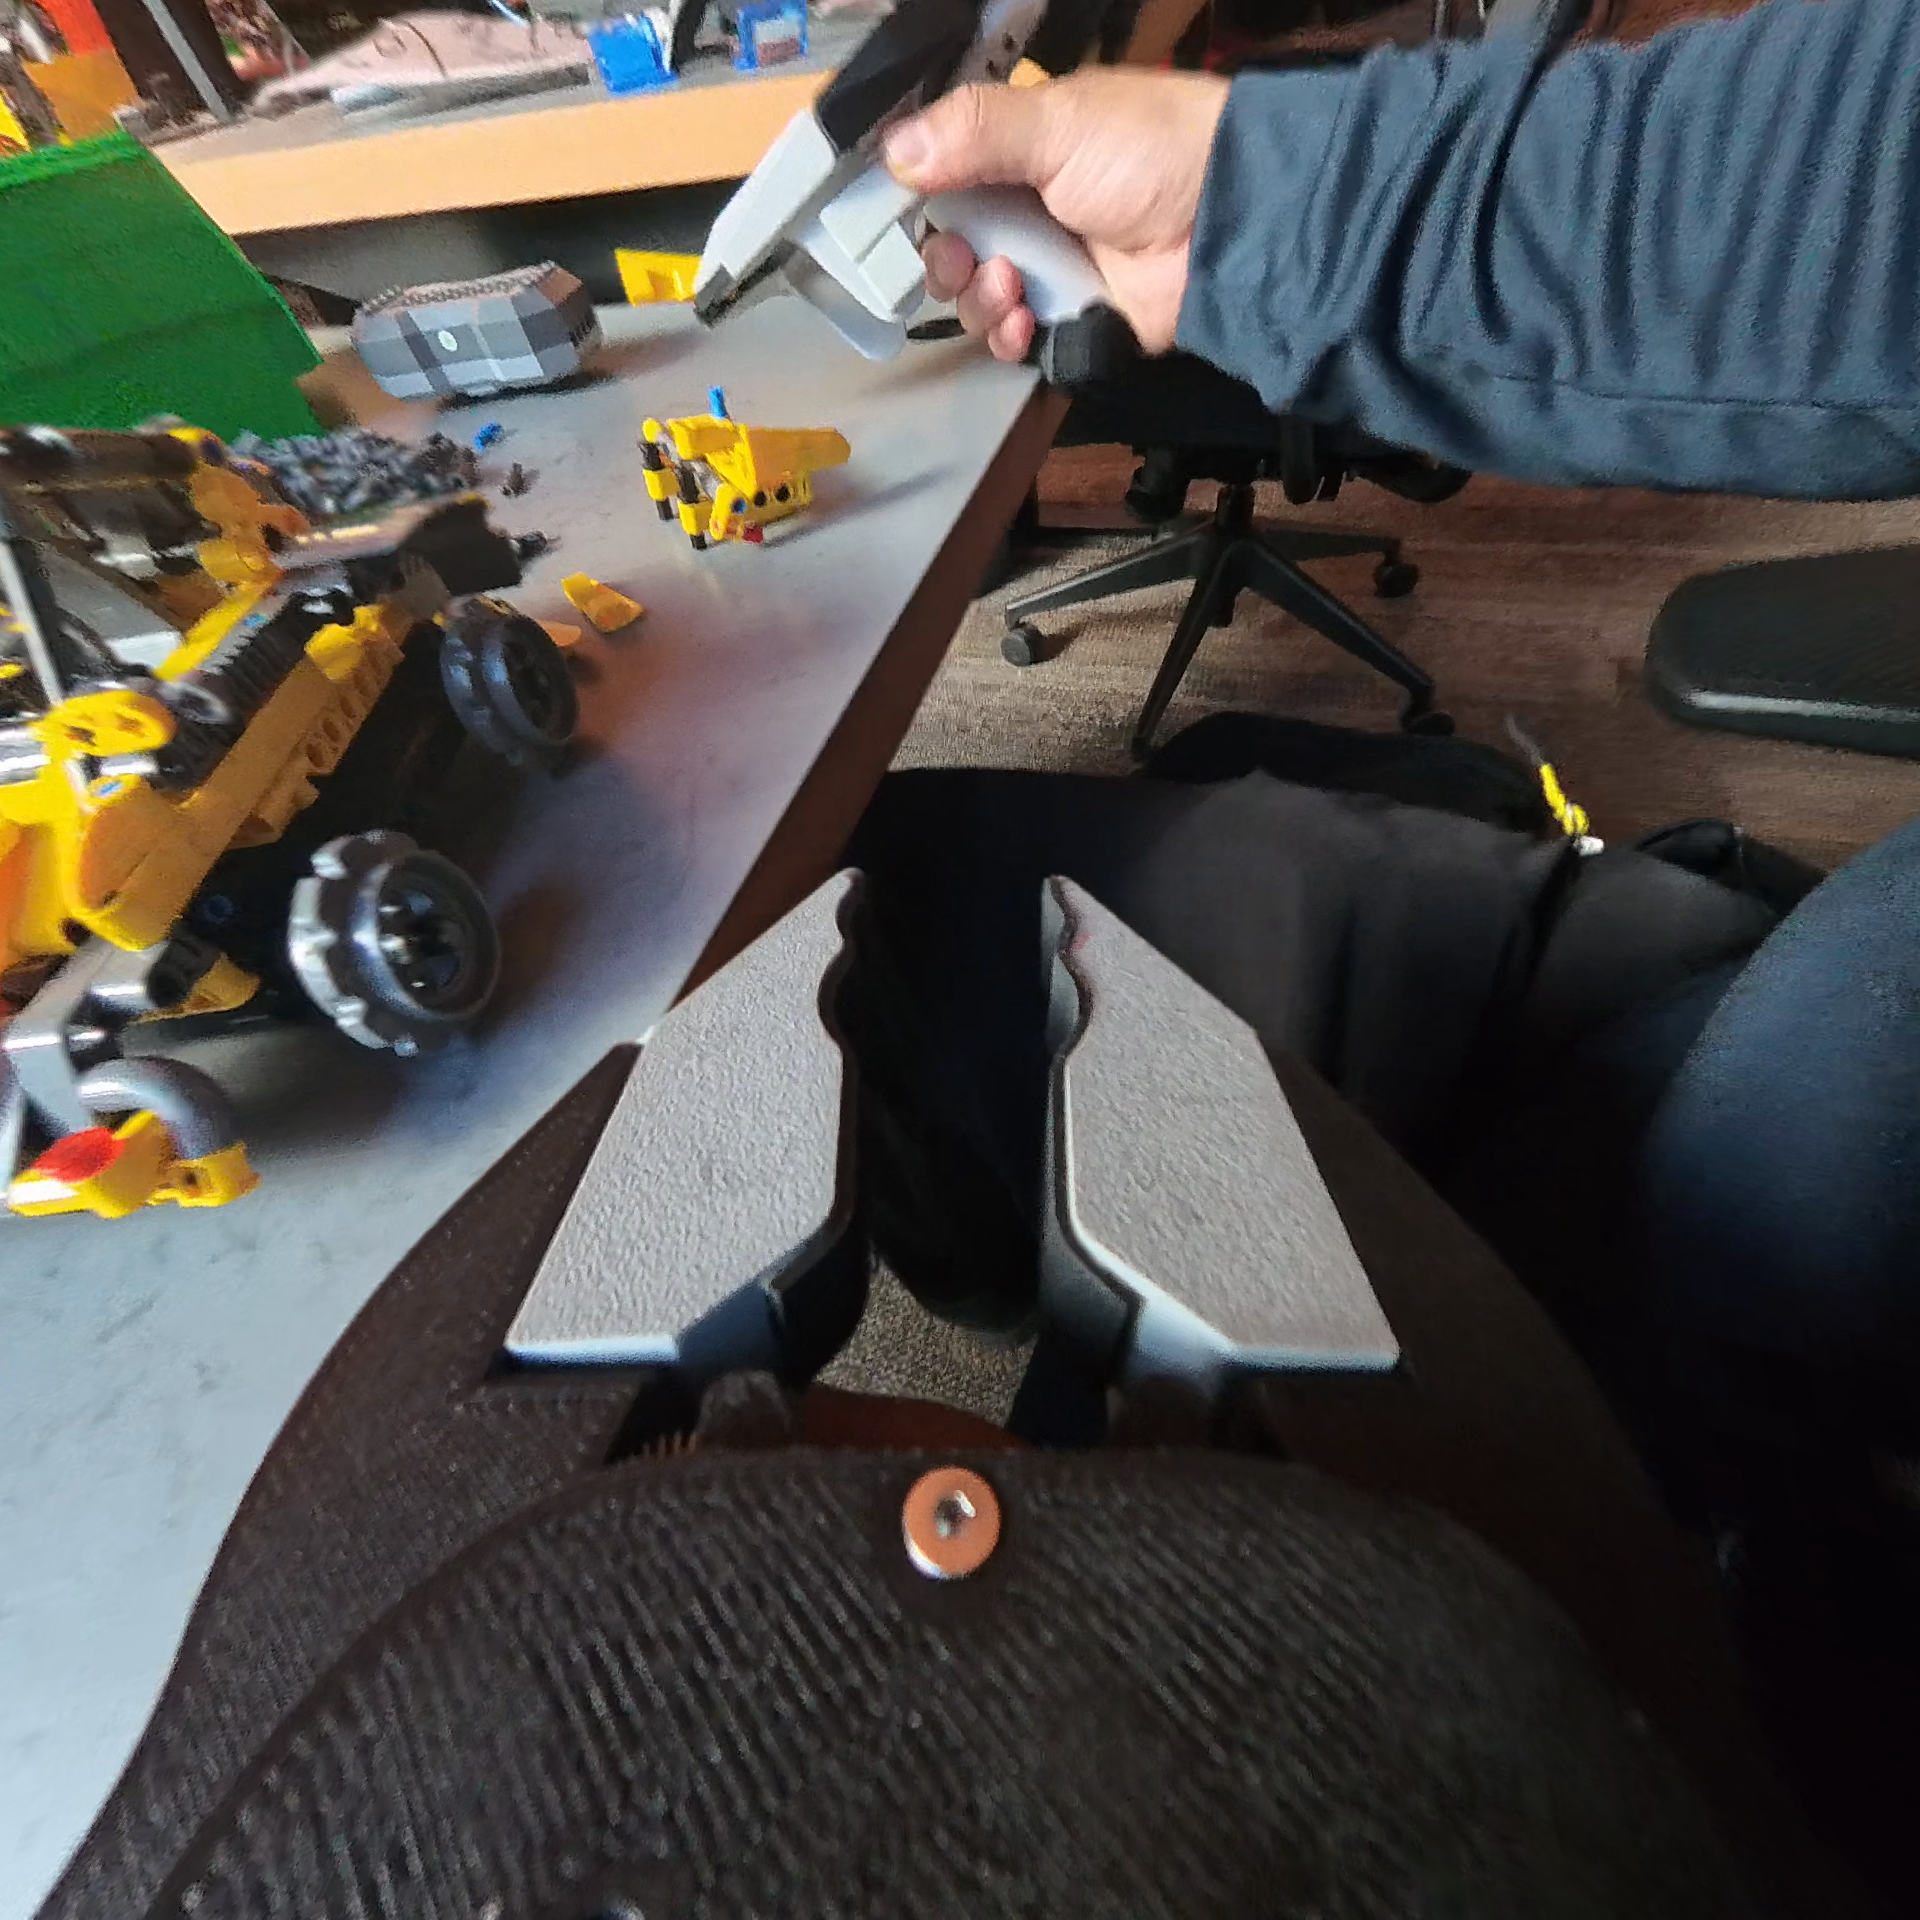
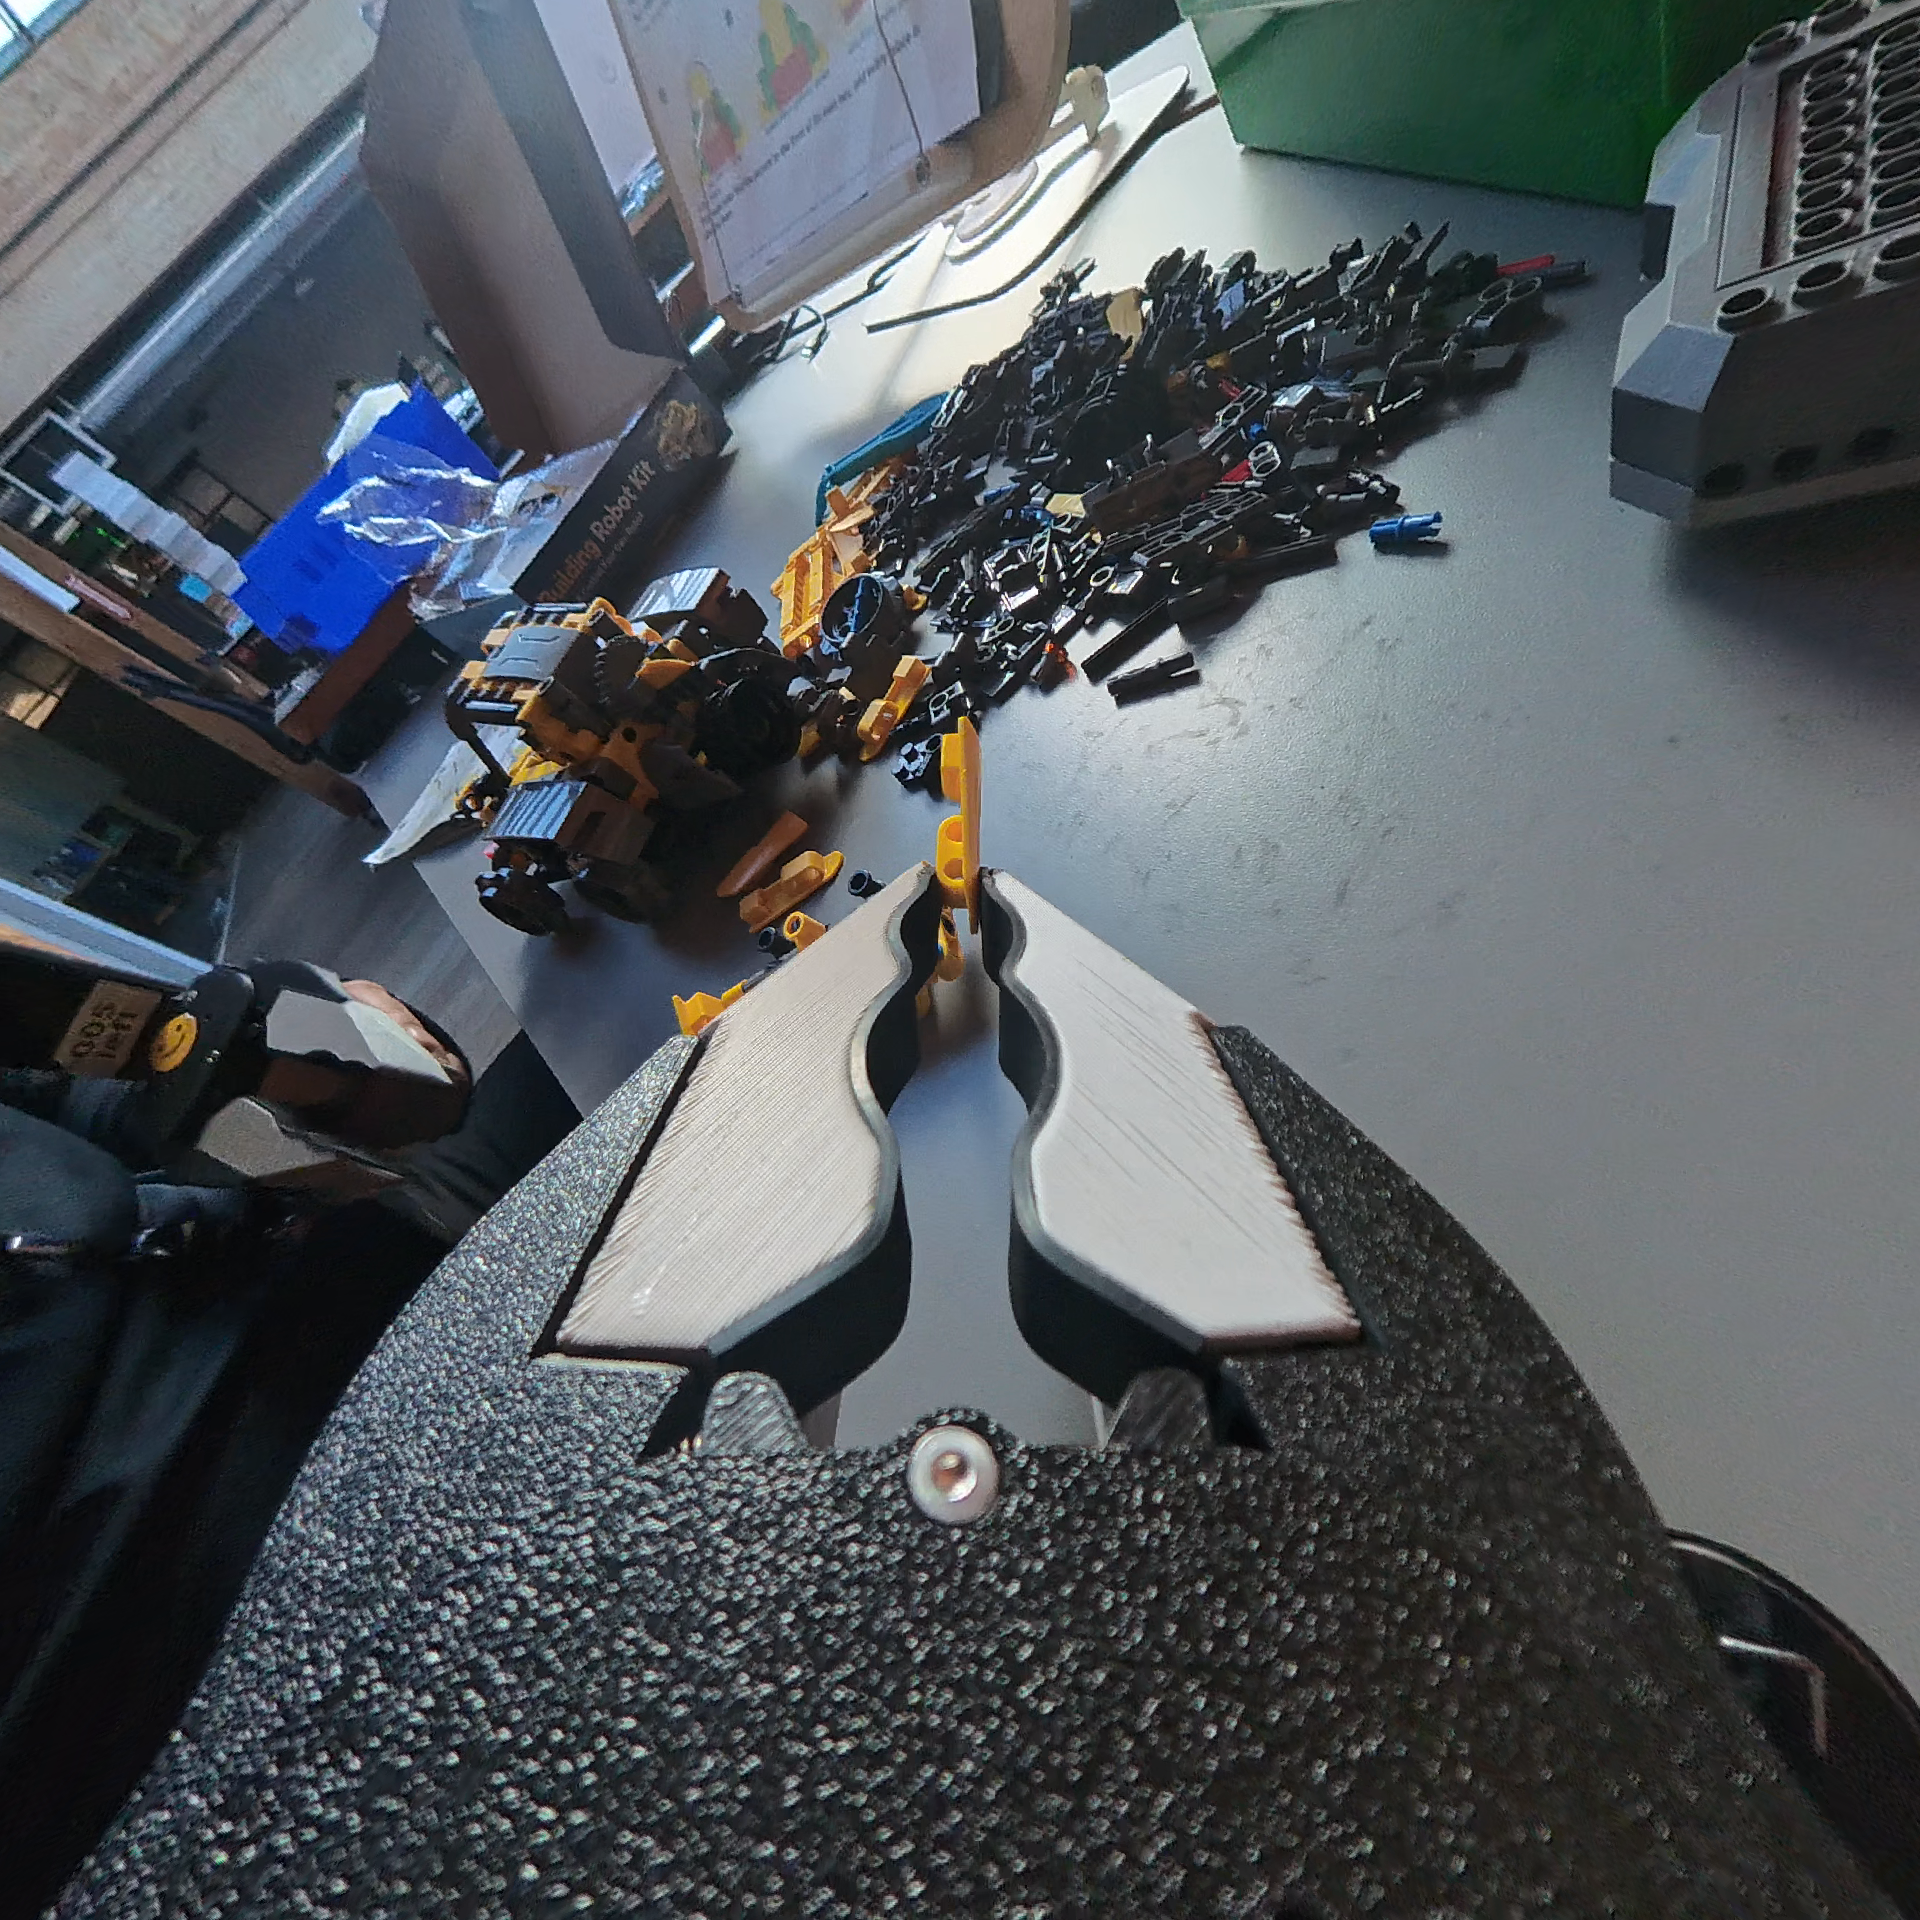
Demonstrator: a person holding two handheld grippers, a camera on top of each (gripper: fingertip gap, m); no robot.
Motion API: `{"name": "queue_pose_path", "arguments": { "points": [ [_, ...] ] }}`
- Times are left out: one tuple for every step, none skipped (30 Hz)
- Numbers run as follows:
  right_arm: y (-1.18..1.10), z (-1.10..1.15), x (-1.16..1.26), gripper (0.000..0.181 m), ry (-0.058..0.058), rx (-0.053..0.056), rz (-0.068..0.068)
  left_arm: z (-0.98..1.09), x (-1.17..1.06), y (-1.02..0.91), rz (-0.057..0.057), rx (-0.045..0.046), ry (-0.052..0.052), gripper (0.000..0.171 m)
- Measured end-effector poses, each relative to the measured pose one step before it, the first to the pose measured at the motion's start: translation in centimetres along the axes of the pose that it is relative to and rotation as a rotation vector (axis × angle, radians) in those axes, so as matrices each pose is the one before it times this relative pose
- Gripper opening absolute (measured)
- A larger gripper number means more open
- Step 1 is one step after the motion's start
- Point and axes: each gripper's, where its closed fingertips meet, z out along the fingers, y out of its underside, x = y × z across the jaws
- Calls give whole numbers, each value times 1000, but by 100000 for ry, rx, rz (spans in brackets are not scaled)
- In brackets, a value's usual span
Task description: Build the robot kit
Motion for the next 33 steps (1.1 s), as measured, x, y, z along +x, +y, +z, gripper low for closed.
{"name": "queue_pose_path", "arguments": {
  "points": [
    [-191,-146,-92,6,-62,1231,-845,-197,-382,-514,-2139,1845,-513,30],
    [-279,-221,-257,6,-364,1890,-1549,-118,-634,-550,-2790,2197,-1851,29],
    [-337,-285,-425,6,-633,2082,-1652,-3,-808,-524,-2854,1994,-3208,26],
    [-303,-315,-545,6,-617,1523,-1496,160,-639,-527,-2520,769,-2957,23],
    [-261,-331,-634,6,-232,889,-2171,320,-85,-637,-1387,-202,-72,22],
    [-211,-310,-701,6,4,370,-3021,441,502,-849,536,-548,3103,22],
    [-173,-260,-818,6,-309,50,-3515,488,627,-1091,2913,-611,3533,20],
    [-87,-204,-917,6,-915,-379,-3515,478,401,-1412,4584,327,1812,21],
    [71,-157,-861,6,-667,-1317,-2970,477,216,-1663,5705,1240,1030,21],
    [213,-93,-729,6,-12,-2272,-2486,489,7,-1709,5741,975,780,21],
    [200,-91,-741,6,126,-2222,-2663,540,-347,-1547,4657,43,71,20],
    [39,-101,-859,6,-265,-1230,-3084,606,-416,-1260,3143,-879,992,21],
    [-90,-88,-972,6,-834,-508,-3067,588,-474,-949,1642,-1538,1545,22],
    [-145,-79,-1009,7,-1086,-166,-2799,498,-609,-786,-159,-597,481,23],
    [-147,-83,-855,7,-504,118,-2318,390,-74,-598,-1464,-18,2726,25],
    [-75,-83,-609,7,430,207,-1464,246,751,-270,-2124,-840,6538,25],
    [54,-79,-517,7,268,62,-367,130,937,-2,-2253,-797,5740,25],
    [226,-65,-572,7,-739,-425,90,93,417,299,-2643,-208,351,25],
    [422,-86,-393,7,242,-1137,-303,27,412,674,-1794,-350,-1123,25],
    [541,-154,-99,7,1764,-1435,-302,-50,742,1053,-262,-1408,383,26],
    [511,-155,-88,7,1396,-997,798,-132,676,1297,141,-1779,-358,26],
    [321,-81,-427,7,-732,107,1773,-193,431,1440,-312,-1797,-1674,25],
    [179,37,-791,7,-2563,849,1369,-250,330,1567,-432,-2467,-1296,24],
    [186,174,-863,7,-2512,510,333,-254,235,1567,-690,-3196,-577,25],
    [303,285,-763,7,-1683,-572,-594,-246,154,1379,-1213,-3367,-13,26],
    [403,402,-800,7,-1830,-1351,-1436,-286,95,979,-1436,-2794,518,26],
    [343,505,-942,7,-2353,-926,-2010,-336,-39,439,-1447,-1138,190,27],
    [278,617,-1006,7,-2772,-345,-1710,-367,-100,-39,-993,397,70,27],
    [329,744,-1072,8,-3823,-855,-790,-326,-96,-313,-549,967,32,27],
    [416,852,-987,8,-4116,-1717,-116,-245,-35,-382,-261,677,296,27],
    [325,921,-698,8,-2654,-1347,54,-122,123,-218,-36,-232,936,29],
    [259,948,-556,8,-2012,-1068,-63,-14,118,-60,215,-871,481,31],
    [163,962,-670,7,-2789,-840,-198,42,11,12,391,-471,-672,32]
  ]
}}
